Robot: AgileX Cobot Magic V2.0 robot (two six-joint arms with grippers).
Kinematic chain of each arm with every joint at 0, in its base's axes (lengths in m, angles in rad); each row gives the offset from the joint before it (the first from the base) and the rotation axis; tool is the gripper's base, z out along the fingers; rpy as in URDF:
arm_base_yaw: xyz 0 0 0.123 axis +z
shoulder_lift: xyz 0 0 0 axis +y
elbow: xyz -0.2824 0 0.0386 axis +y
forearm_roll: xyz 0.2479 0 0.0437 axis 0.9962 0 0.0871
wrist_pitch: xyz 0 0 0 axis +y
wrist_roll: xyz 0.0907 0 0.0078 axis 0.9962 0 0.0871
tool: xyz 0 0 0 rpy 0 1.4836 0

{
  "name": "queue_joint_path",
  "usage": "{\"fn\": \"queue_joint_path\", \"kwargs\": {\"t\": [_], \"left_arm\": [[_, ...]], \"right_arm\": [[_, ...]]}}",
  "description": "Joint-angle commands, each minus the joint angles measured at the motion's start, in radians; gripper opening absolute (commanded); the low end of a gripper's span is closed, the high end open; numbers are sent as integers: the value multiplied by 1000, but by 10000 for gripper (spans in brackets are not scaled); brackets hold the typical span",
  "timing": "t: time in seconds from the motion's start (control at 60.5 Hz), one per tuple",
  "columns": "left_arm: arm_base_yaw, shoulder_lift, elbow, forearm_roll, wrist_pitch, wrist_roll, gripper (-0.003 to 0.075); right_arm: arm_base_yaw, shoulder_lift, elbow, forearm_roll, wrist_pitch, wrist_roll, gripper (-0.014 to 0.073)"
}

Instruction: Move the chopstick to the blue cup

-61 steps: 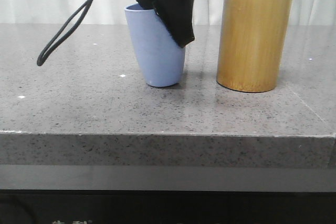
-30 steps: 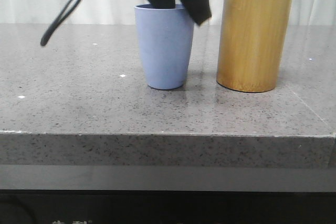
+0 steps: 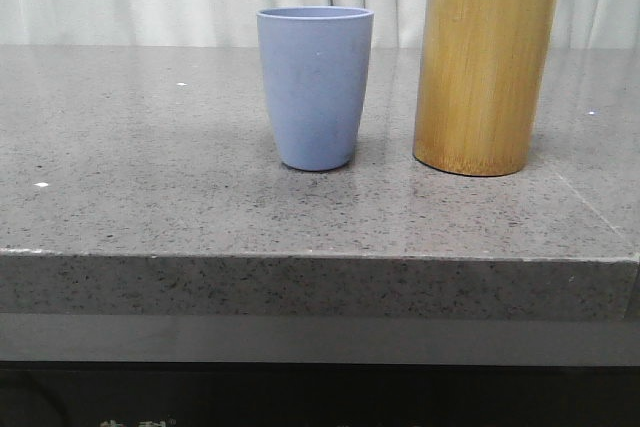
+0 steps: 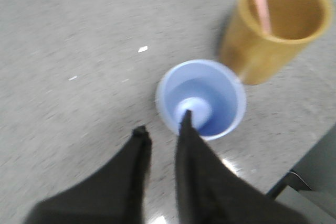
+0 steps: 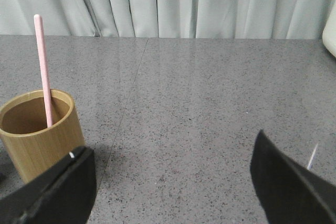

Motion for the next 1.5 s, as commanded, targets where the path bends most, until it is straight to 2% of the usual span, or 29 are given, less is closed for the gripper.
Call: {"fn": "queue_joint_path", "kwargs": {"t": [0.0,0.132,0.248,0.347,0.446,0.611,0.826,0.991,1.107,1.371,1.487], "left_arm": [[80,-106,34,1,9,-27,-18],[232,-223,172,1,-44,-53,-19],[355,-346,344,-1,-184,-85,-19],[417,-451,508,-1,-299,-89,-19],[452,-578,667,-8,-429,-89,-19],[453,-803,938,-6,-619,-89,-19],[453,-1099,1192,-38,-714,-89,-19],[453,-1277,1275,-64,-713,-89,-19],[453,-1348,1297,-78,-711,-89,-19],[453,-1381,1299,-78,-715,-89,-19],[453,-1381,1299,-78,-715,-89,-19]], "right_arm": [[-3,10,-36,1,-75,-5,612],[-3,10,-36,1,-76,-5,612],[-3,10,-36,1,-86,-5,612],[-3,10,-36,1,-104,-5,612],[-3,10,-36,6,-116,-5,612],[-3,11,-36,68,-116,-5,612],[-3,40,-38,74,-132,-7,612],[-1,140,-78,75,-138,-24,612],[44,249,-124,75,-179,-26,612],[302,579,-299,72,-335,-35,612],[369,724,-386,67,-372,-35,612]]}}
